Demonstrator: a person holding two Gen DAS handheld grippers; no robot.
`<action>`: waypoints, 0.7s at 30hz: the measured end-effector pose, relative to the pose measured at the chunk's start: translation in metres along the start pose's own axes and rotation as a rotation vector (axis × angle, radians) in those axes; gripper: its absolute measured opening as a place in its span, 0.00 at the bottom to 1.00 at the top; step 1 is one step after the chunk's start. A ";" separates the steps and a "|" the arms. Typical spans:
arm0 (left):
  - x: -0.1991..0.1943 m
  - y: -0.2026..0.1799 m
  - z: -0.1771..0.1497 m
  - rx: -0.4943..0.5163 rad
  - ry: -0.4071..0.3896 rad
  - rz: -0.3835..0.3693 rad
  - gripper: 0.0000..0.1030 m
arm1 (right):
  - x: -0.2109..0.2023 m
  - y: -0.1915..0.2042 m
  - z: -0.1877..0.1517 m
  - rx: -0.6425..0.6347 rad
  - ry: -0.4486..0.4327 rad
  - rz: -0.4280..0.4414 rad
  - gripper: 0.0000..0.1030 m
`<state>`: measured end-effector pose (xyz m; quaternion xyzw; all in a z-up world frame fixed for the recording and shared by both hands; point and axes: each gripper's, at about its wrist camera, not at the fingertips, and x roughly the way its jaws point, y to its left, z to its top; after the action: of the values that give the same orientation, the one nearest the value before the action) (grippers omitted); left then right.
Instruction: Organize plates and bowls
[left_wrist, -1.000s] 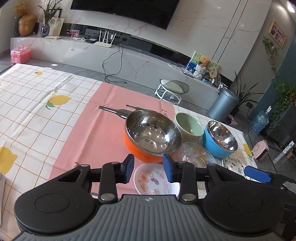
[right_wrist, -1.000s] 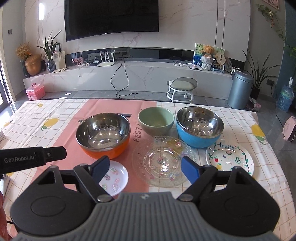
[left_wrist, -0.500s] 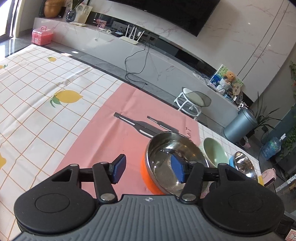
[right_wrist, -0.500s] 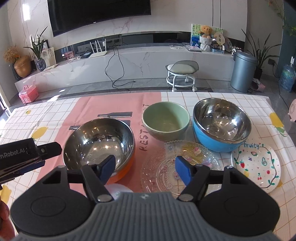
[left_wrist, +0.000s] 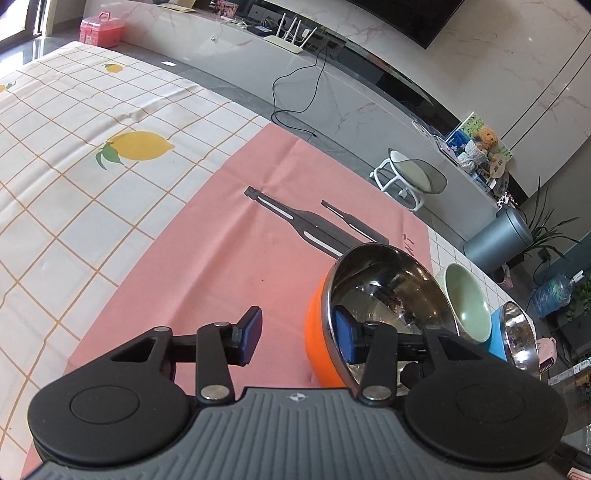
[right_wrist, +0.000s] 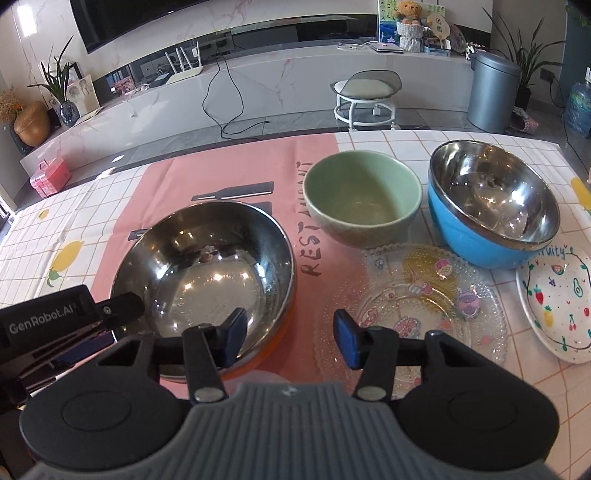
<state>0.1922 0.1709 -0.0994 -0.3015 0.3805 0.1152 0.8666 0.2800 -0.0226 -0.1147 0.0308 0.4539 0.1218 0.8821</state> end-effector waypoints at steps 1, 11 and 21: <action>0.001 -0.001 0.000 0.006 0.004 -0.007 0.42 | 0.002 0.000 0.001 -0.001 0.003 0.003 0.44; 0.002 -0.013 0.003 0.054 0.023 -0.026 0.15 | 0.005 0.005 0.005 0.013 0.019 0.024 0.21; -0.028 -0.016 -0.001 0.068 -0.016 -0.035 0.13 | -0.014 0.005 0.003 0.015 0.003 0.032 0.19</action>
<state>0.1796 0.1590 -0.0727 -0.2775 0.3721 0.0895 0.8812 0.2731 -0.0211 -0.1010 0.0443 0.4554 0.1324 0.8793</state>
